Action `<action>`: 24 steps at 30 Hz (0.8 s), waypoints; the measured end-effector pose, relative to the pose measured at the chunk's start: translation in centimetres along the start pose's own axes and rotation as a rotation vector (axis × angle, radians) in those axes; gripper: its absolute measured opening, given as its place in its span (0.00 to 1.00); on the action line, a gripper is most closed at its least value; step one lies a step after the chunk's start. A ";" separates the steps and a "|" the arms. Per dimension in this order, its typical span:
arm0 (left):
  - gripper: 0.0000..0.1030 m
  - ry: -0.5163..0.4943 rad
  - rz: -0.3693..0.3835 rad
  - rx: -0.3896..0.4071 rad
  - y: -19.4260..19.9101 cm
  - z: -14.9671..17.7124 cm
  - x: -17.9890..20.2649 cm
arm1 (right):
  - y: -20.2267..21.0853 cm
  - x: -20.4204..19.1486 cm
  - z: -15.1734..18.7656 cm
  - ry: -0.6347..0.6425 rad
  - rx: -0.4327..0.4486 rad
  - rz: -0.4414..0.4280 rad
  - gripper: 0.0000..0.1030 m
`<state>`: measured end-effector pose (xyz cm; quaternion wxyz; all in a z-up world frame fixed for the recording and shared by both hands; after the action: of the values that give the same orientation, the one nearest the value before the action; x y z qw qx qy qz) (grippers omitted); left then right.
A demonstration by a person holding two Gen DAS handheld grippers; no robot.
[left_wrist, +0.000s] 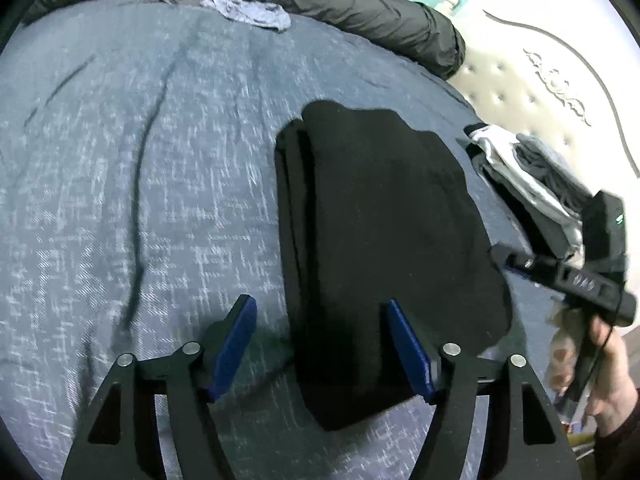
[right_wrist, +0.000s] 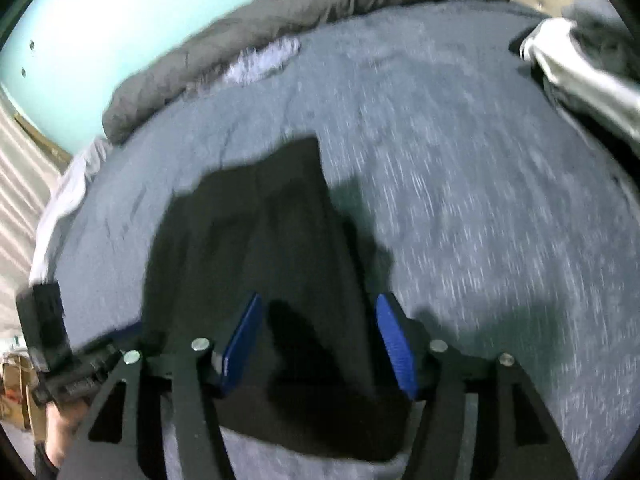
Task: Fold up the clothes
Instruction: 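Grasp the folded black sweater with the left gripper while the right gripper holds it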
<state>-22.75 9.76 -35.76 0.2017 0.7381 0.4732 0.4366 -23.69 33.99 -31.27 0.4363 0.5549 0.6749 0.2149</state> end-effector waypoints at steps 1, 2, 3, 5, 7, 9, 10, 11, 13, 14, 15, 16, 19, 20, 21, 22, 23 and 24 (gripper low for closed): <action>0.73 0.007 0.011 -0.013 -0.2 0.3 0.0 | -0.2 0.3 0.5 -0.018 -0.019 -0.013 0.64; 0.76 0.014 0.023 -0.026 -0.3 0.5 0.0 | -0.5 0.6 0.9 -0.044 -0.037 -0.032 0.66; 0.76 0.024 0.033 -0.039 -0.5 0.8 0.0 | -0.7 0.9 1.4 -0.071 -0.055 -0.051 0.69; 0.77 0.053 0.049 -0.052 -0.9 1.1 -0.2 | -1.1 1.5 2.0 -0.120 -0.081 -0.086 0.71; 0.77 0.076 0.066 -0.058 -1.1 1.2 -0.3 | -1.3 1.4 2.1 -0.135 -0.086 -0.110 0.72; 0.77 0.082 0.076 -0.059 -1.2 1.2 -0.3 | -1.2 0.8 2.1 -0.134 -0.091 -0.148 0.72; 0.77 0.081 0.078 -0.059 -1.2 1.2 -0.3 | -1.1 0.6 2.1 -0.133 -0.094 -0.167 0.72; 0.77 0.079 0.080 -0.061 -1.3 1.3 -0.3 | -1.3 0.3 2.2 -0.113 -0.101 -0.159 0.72; 0.77 0.086 0.089 -0.072 -1.9 1.4 -0.2 | -2.0 -0.2 2.7 -0.067 -0.125 -0.135 0.74; 0.77 0.093 0.093 -0.079 -2.2 1.6 -0.2 | -2.2 -0.3 2.8 -0.064 -0.130 -0.135 0.75; 0.77 0.096 0.095 -0.084 -2.4 1.6 -0.1 | -2.4 -0.4 2.8 -0.070 -0.131 -0.139 0.76; 0.77 0.091 0.096 -0.085 -2.6 1.6 -0.1 | -2.6 -0.5 2.8 -0.076 -0.132 -0.143 0.79; 0.78 0.071 0.089 -0.086 -3.3 1.5 0.1 | -3.5 -0.8 3.1 -0.066 -0.143 -0.141 0.82; 0.78 0.072 0.089 -0.087 -3.5 1.4 0.0 | -3.8 -0.8 3.1 -0.062 -0.150 -0.141 0.83; 0.78 0.073 0.090 -0.084 -3.7 1.4 0.0 | -4.1 -0.8 3.2 -0.058 -0.158 -0.141 0.84; 0.78 0.075 0.092 -0.081 -3.9 1.3 0.0 | -4.3 -0.9 3.2 -0.055 -0.164 -0.142 0.85; 0.78 0.075 0.093 -0.079 -4.0 1.2 0.1 | -4.4 -1.0 3.1 -0.052 -0.169 -0.141 0.85; 0.78 0.073 0.093 -0.079 -4.2 1.2 0.1 | -4.5 -1.2 3.0 -0.049 -0.174 -0.139 0.85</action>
<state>-23.92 11.94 -39.36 0.1925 0.7344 0.4278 0.4905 -23.70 31.01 -35.95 0.5130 0.4718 0.6797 0.2285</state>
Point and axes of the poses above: each gripper's, at about its wrist camera, not at the fingertips, and y roughly against the way its jaws point, x to its right, z to its underside, the point moved 6 cm from there along -y, roughly the way its jaws point, and after that the axes turned 6 degrees about x, right-handed, at the moved point
